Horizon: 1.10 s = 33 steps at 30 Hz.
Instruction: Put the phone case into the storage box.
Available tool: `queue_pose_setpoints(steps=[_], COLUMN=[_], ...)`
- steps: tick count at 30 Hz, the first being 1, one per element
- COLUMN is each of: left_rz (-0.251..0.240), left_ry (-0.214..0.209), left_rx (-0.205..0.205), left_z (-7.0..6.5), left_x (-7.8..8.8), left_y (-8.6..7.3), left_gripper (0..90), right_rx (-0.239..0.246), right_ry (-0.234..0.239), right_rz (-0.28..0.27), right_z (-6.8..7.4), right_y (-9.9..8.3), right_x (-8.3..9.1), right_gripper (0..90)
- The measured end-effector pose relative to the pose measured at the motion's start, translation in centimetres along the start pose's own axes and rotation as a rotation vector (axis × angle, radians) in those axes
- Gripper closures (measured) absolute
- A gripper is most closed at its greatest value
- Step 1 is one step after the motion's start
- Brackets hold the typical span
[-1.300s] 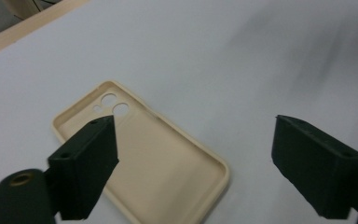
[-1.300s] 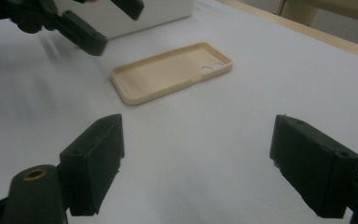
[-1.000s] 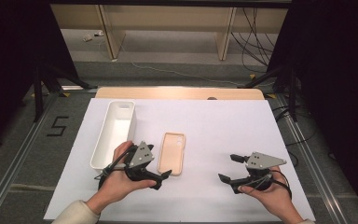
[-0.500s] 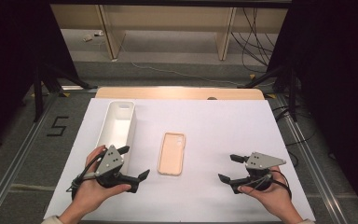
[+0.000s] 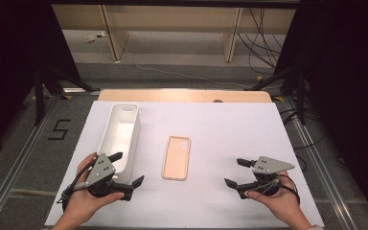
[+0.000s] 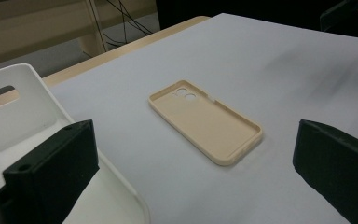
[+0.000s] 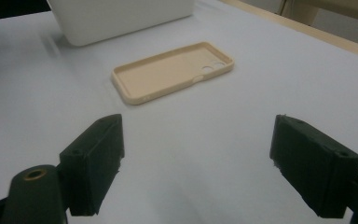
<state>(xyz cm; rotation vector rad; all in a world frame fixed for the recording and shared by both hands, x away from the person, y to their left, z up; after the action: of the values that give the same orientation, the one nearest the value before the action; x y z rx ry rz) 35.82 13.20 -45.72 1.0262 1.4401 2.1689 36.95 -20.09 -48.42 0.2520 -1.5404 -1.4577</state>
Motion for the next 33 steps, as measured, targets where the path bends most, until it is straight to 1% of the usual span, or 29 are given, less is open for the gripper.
queue_pose_setpoints(steps=[12, 16, 19, 25, 33], left_rz=[0.001, -0.004, -0.011, -0.021, -0.022], left_ry=[0.008, 0.013, 0.019, 0.019, 0.014], left_rx=[-0.002, -0.005, 0.001, 0.001, 0.005], left_z=[0.18, 0.29, 0.39, 0.44, 0.49], left_x=[0.08, 0.15, 0.17, 0.25, 0.20], left_y=[-0.35, -0.29, -0.29, -0.24, -0.49], left_gripper=[0.0, 0.0, 0.0, 0.0, 0.0], right_rx=[-0.003, -0.003, -0.002, -0.001, 0.021], right_ry=[0.004, 0.006, 0.009, 0.010, 0.014], right_rz=[0.003, -0.002, -0.006, -0.005, 0.009], right_z=[-0.05, -0.06, -0.02, 0.09, 0.68], right_y=[-0.12, -0.06, -0.04, 0.01, 0.20], right_x=[0.01, 0.08, 0.13, 0.14, -0.32], right_gripper=[18.9, 18.9, 18.9, 18.9, 19.1])
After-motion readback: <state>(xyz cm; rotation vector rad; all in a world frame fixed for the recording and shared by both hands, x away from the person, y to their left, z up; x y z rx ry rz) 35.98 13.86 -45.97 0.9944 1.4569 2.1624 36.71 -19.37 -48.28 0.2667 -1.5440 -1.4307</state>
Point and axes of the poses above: each handheld gripper's, and its own axes: x roughly backward along the jaws, y roughly out of its top, z roughly to its left, the point moved 9 cm from there along -x, roughly forward along the jaws, and after that the axes turned 12 degrees about -x, right-handed, at the moved point
